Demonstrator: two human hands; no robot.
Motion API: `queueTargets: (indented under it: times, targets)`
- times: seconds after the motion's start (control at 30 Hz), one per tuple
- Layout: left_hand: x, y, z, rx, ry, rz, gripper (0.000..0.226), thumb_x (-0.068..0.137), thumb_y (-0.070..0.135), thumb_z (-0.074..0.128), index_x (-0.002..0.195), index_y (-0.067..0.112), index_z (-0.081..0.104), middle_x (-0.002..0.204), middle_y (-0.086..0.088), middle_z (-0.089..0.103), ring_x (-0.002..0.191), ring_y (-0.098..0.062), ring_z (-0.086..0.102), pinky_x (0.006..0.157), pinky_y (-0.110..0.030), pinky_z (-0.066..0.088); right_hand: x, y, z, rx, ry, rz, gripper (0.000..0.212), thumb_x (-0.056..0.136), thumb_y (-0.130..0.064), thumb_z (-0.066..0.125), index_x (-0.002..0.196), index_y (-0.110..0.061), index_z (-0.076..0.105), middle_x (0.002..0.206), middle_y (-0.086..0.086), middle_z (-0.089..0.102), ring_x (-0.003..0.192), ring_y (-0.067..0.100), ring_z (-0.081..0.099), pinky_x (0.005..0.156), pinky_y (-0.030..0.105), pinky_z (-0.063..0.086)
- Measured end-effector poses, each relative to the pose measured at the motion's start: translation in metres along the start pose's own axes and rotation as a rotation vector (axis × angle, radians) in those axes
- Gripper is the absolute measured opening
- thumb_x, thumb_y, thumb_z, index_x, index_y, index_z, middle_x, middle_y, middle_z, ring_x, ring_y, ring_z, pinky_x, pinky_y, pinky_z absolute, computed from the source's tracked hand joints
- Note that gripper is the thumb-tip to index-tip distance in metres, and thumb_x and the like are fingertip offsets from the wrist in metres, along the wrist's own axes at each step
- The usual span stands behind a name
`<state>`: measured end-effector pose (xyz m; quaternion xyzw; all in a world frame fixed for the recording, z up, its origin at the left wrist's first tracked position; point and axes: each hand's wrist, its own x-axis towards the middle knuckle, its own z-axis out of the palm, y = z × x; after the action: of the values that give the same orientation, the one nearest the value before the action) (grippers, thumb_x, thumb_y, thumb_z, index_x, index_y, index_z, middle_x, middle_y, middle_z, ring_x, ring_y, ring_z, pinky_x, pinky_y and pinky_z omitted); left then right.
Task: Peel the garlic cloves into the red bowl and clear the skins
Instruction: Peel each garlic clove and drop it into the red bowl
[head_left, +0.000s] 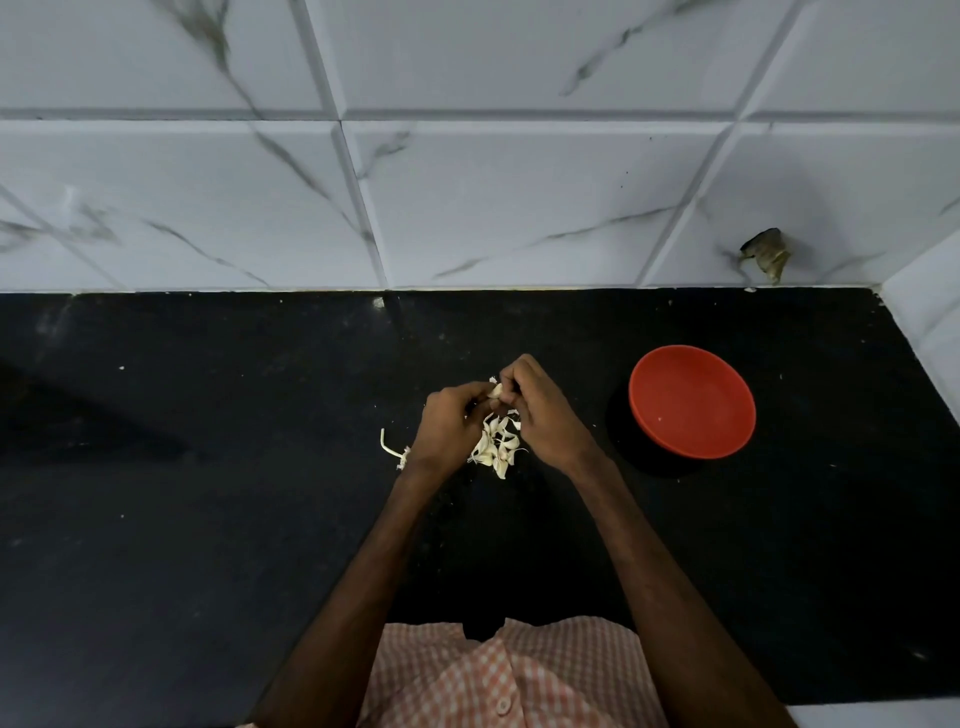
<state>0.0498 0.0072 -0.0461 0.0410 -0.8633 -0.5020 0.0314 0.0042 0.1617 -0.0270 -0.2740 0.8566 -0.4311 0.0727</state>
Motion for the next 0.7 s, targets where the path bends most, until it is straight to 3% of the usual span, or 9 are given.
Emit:
queueTargets:
  times: [0.1,0.2,0.4,0.53,0.7]
  targets:
    - [-0.0001,0.0007,0.0027,0.005,0.005,-0.017,0.016,0.097,0.013,0.065,0.110,0.013,0.075,0.089,0.004,0.076,0.082,-0.013,0.072,0.078,-0.043,0.056,-0.0005,-0.0004,-0.0005,-0.089,0.007,-0.024,0.021,0.096,0.009,0.048,0.092,-0.012,0.046,0.100,0.001,0.047,0.091,0.023,0.058,0.071,0.047,0.054]
    - [-0.0002,0.0029,0.0056,0.017,0.027,-0.025,0.015,0.097,0.014,0.065,0.108,0.015,0.076,0.088,0.006,0.076,0.080,-0.007,0.071,0.077,-0.039,0.057,-0.0005,-0.0016,-0.0004,-0.194,0.039,-0.063,0.022,0.090,0.014,0.051,0.093,-0.008,0.050,0.100,0.002,0.047,0.088,0.020,0.054,0.068,0.045,0.053]
    - [0.0003,0.0080,0.0073,0.063,0.062,-0.023,0.015,0.097,0.016,0.066,0.108,0.016,0.075,0.086,0.005,0.076,0.075,-0.010,0.070,0.069,-0.033,0.056,-0.0004,0.0003,0.0018,-0.260,0.086,-0.102,0.019,0.088,0.014,0.053,0.096,-0.003,0.054,0.102,0.009,0.052,0.088,0.021,0.054,0.068,0.043,0.053]
    - [0.0002,0.0065,0.0055,0.066,0.088,-0.038,0.015,0.097,0.021,0.065,0.107,0.016,0.076,0.081,0.004,0.075,0.067,-0.012,0.067,0.066,-0.040,0.056,-0.0015,0.0019,0.0052,0.061,0.214,0.035,0.008,0.097,0.002,0.057,0.099,-0.005,0.054,0.099,0.006,0.058,0.090,0.023,0.060,0.075,0.044,0.054]
    - [-0.0017,0.0067,0.0044,0.055,0.148,-0.020,0.017,0.095,0.021,0.068,0.109,0.015,0.076,0.089,0.005,0.077,0.077,-0.006,0.071,0.074,-0.038,0.059,0.0002,-0.0018,0.0066,0.275,0.281,0.117,0.030,0.088,0.001,0.071,0.109,-0.016,0.059,0.097,-0.006,0.067,0.090,0.007,0.066,0.078,0.016,0.052]
